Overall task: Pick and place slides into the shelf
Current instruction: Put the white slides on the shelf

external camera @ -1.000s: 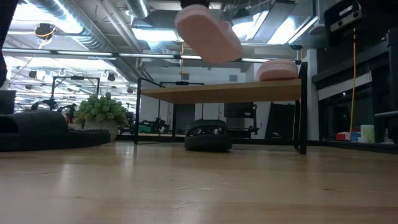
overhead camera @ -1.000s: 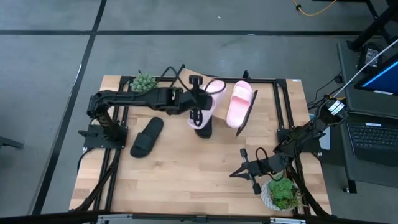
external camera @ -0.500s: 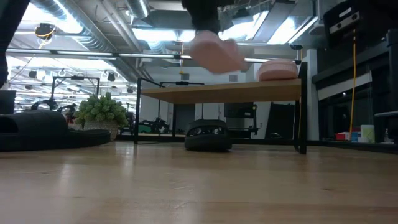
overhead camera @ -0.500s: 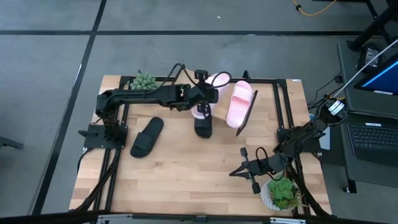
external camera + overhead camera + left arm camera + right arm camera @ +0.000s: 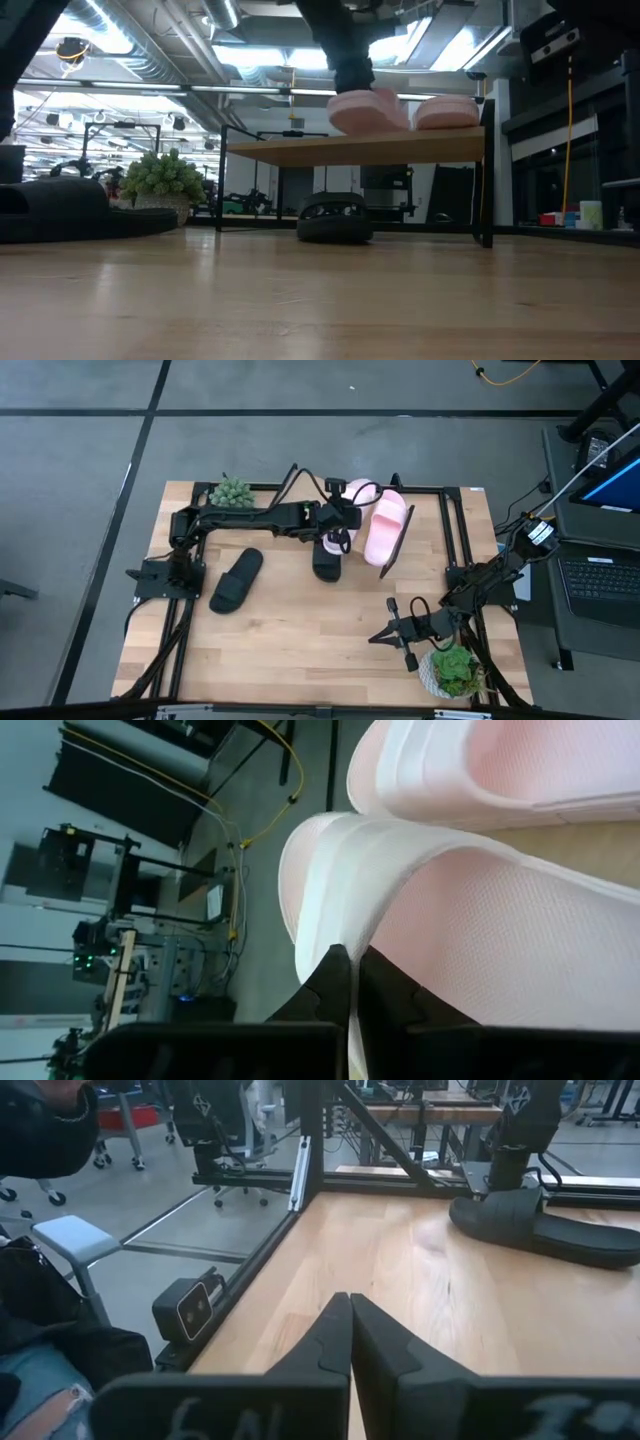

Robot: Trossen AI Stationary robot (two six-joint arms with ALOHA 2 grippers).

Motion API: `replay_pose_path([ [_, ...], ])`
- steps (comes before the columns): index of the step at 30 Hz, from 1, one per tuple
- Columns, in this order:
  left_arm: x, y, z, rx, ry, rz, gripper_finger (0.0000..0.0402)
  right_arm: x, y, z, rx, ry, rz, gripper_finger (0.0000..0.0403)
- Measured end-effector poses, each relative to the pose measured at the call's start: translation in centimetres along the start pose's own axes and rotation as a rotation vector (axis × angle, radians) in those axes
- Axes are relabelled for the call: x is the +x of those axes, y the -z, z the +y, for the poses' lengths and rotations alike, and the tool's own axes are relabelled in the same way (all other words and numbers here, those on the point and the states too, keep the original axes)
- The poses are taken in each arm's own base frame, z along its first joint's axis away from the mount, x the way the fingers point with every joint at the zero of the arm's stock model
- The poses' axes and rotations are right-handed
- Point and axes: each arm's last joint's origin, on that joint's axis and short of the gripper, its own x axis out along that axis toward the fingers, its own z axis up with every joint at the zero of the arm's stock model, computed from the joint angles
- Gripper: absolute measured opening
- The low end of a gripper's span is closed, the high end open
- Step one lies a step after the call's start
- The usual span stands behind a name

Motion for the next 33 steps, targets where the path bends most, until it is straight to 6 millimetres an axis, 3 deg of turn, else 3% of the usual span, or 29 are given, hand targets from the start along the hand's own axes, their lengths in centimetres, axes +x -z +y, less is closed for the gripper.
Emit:
replay_pose_path([
  [33,1.2,0.2,0.8,-0.108,-0.01,-0.032,0.0,0.0,-0.1,0.0,-0.07,-0.001,-0.011,0.0005],
])
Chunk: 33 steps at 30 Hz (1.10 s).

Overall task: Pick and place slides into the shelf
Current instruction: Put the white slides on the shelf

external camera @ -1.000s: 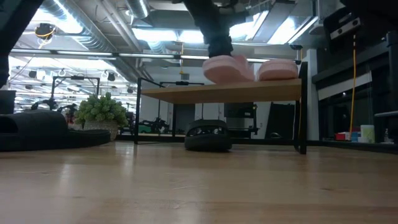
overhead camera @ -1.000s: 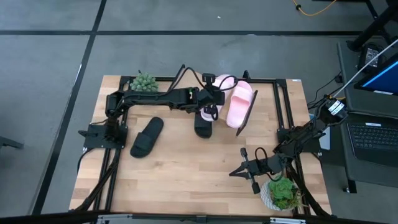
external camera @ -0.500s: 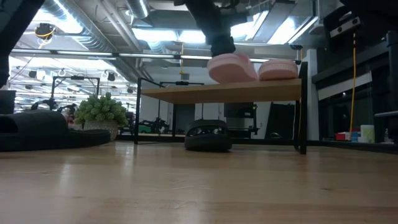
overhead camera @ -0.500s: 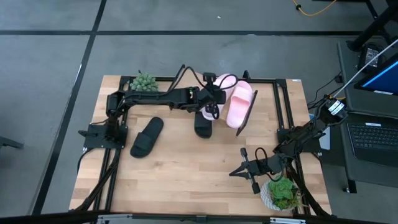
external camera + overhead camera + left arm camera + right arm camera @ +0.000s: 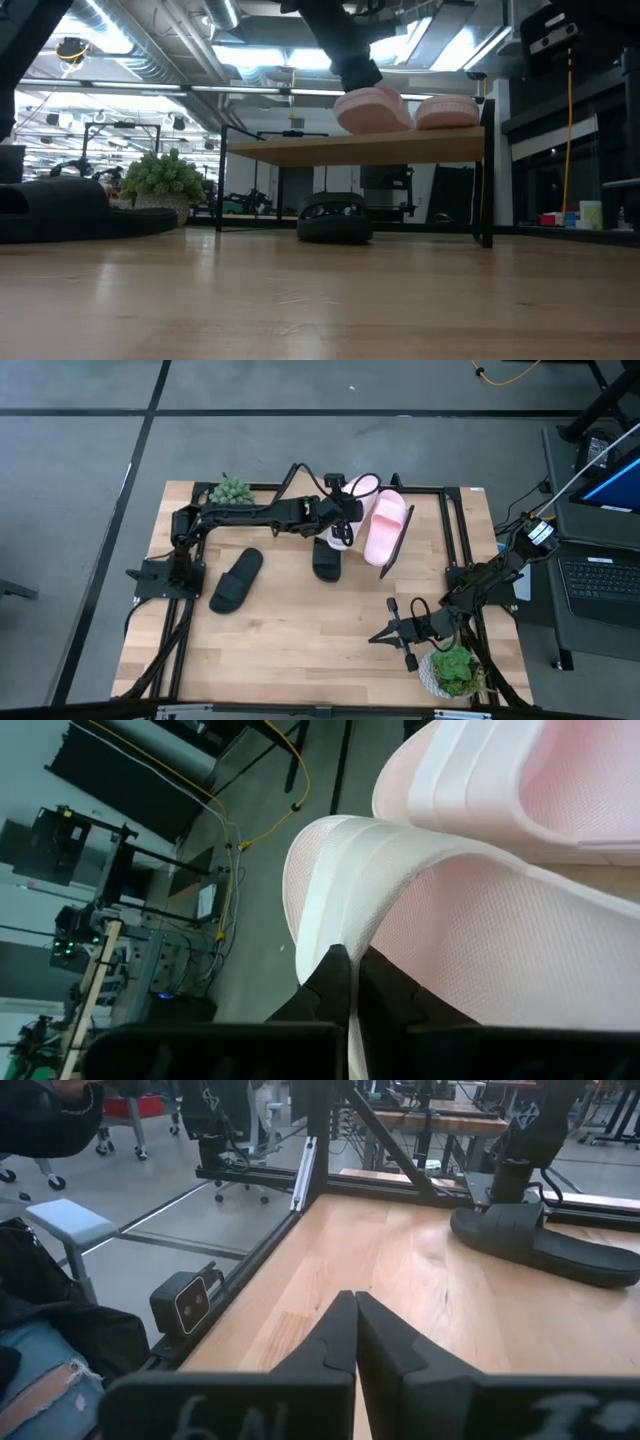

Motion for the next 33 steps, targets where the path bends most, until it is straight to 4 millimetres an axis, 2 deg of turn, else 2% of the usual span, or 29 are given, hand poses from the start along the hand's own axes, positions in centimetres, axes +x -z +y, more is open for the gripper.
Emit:
replay_pose_path([
  [12,0.2,0.1,0.2,-0.001,-0.004,0.005,0.0,0.2,-0.1,-0.5,0.002,0.021,-0.006,0.0005],
  [24,-1.3,-1.2,3.5,-0.022,-0.044,0.012,0.0,0.3,-0.1,-0.7,0.0,0.031,-0.006,0.0005],
  [33,-0.6,-1.7,3.1,-0.033,-0.017,0.029,0.0,0.3,-0.1,-0.7,-0.018,0.031,-0.008,0.0005],
])
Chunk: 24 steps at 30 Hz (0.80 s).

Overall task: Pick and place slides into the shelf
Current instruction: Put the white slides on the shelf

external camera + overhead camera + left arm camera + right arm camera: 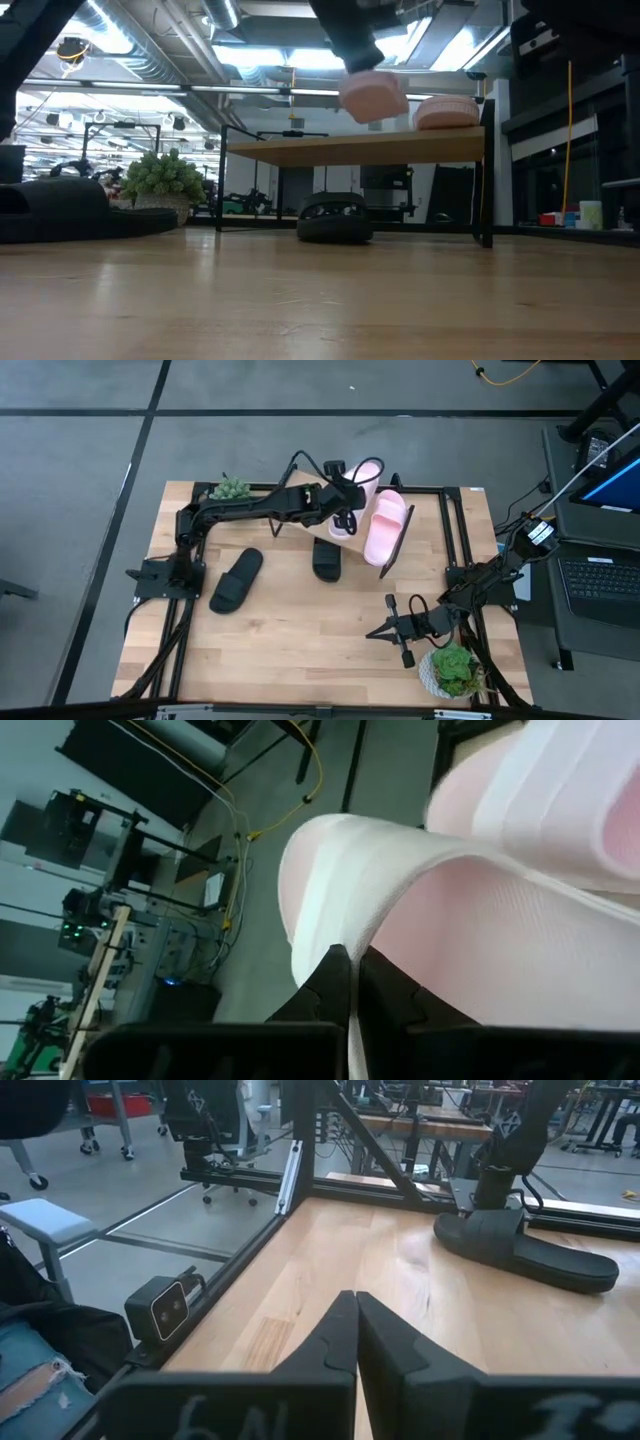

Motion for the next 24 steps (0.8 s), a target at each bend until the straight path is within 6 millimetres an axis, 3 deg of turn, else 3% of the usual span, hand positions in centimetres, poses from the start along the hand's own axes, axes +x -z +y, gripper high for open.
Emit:
replay_pose_path([
  [12,3.6,1.2,-3.3,0.032,0.05,0.098,0.0,0.0,0.0,0.0,0.022,0.0,0.001,0.0005],
  [24,3.9,0.9,-3.9,-0.018,0.083,0.067,0.0,0.0,0.1,0.0,0.0,0.0,0.007,0.0005],
])
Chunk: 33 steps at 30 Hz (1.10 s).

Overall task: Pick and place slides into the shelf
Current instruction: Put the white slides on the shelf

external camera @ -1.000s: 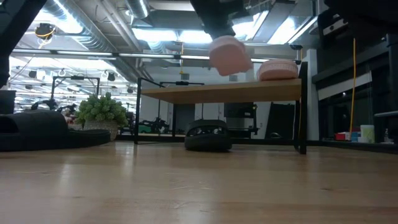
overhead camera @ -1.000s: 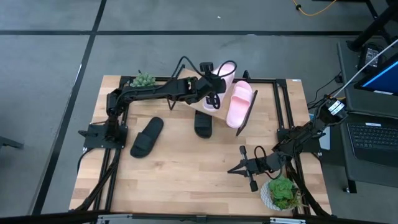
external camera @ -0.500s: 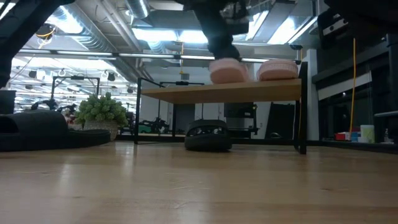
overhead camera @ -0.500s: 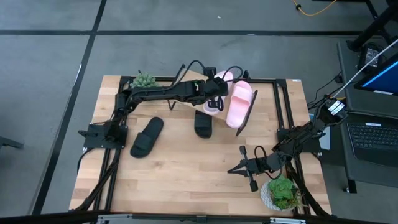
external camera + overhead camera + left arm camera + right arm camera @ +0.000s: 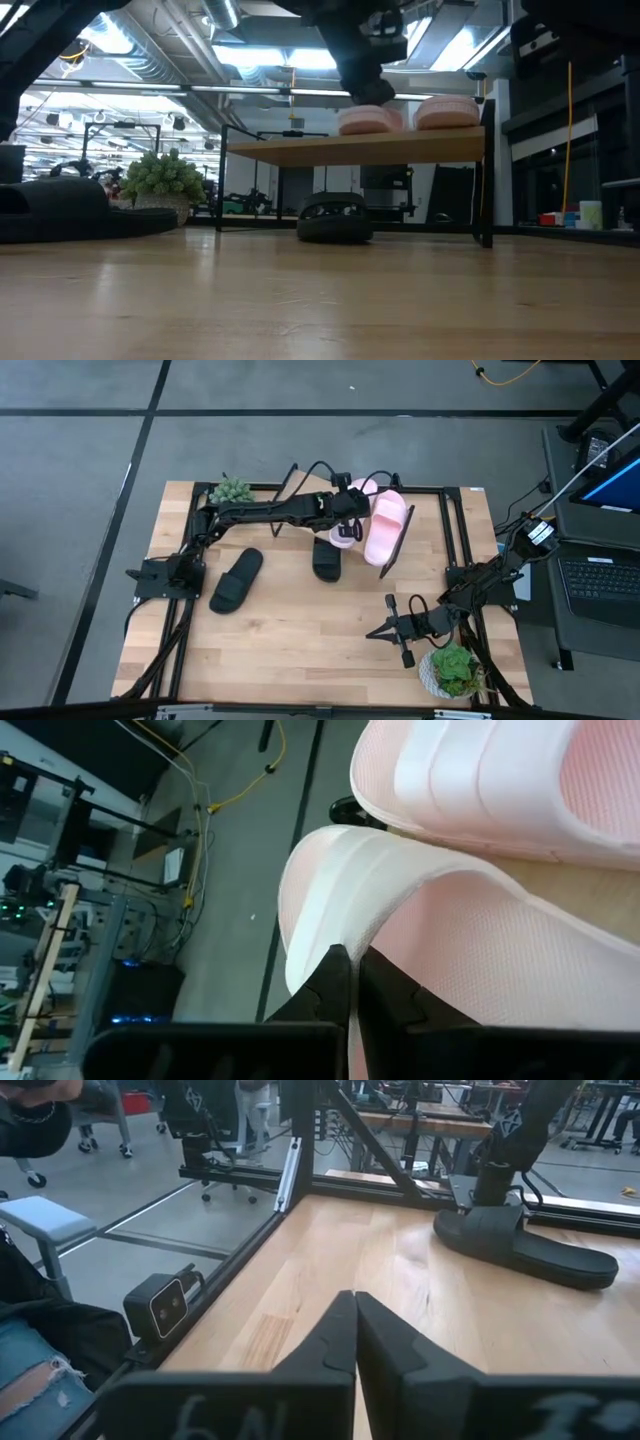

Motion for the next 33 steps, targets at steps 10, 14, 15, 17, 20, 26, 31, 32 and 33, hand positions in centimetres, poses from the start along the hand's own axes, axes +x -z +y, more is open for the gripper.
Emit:
replay_pose_path([
  [10,-0.15,-0.36,-0.21,-0.048,0.041,-0.043,0.0,0.0,0.08,0.0,-0.013,0.0,0.007,0.0005],
  [14,-0.24,-0.52,-0.31,-0.053,0.045,-0.057,0.0,0.0,0.08,0.0,-0.013,0.0,0.007,0.0005],
  [15,-0.29,-0.57,-0.35,-0.054,0.045,-0.06,0.0,0.0,0.08,0.0,-0.013,0.0,0.007,0.0005],
  [17,-0.36,-0.63,-0.44,-0.054,0.046,-0.064,0.0,0.0,0.08,0.0,-0.013,0.0,0.007,0.0005],
  [20,-0.39,-0.67,-0.49,-0.055,0.046,-0.066,0.0,0.0,0.07,0.0,-0.014,0.0,0.007,0.0005],
  [26,-0.39,-0.68,-0.48,-0.055,0.045,-0.067,0.0007,0.0,0.08,0.0,-0.013,0.0,0.007,0.0005],
  [31,-0.41,-0.71,-0.51,-0.056,0.046,-0.069,0.0032,0.0,0.07,0.0,-0.012,0.0,0.007,0.0005],
  [32,-0.42,-0.72,-0.52,-0.06,0.048,-0.071,0.0036,0.0,0.08,0.0,-0.012,0.0,0.007,0.0005],
  [33,-0.42,-0.73,-0.52,-0.062,0.049,-0.072,0.004,0.0,0.08,0.0,-0.012,0.0,0.007,0.0005],
])
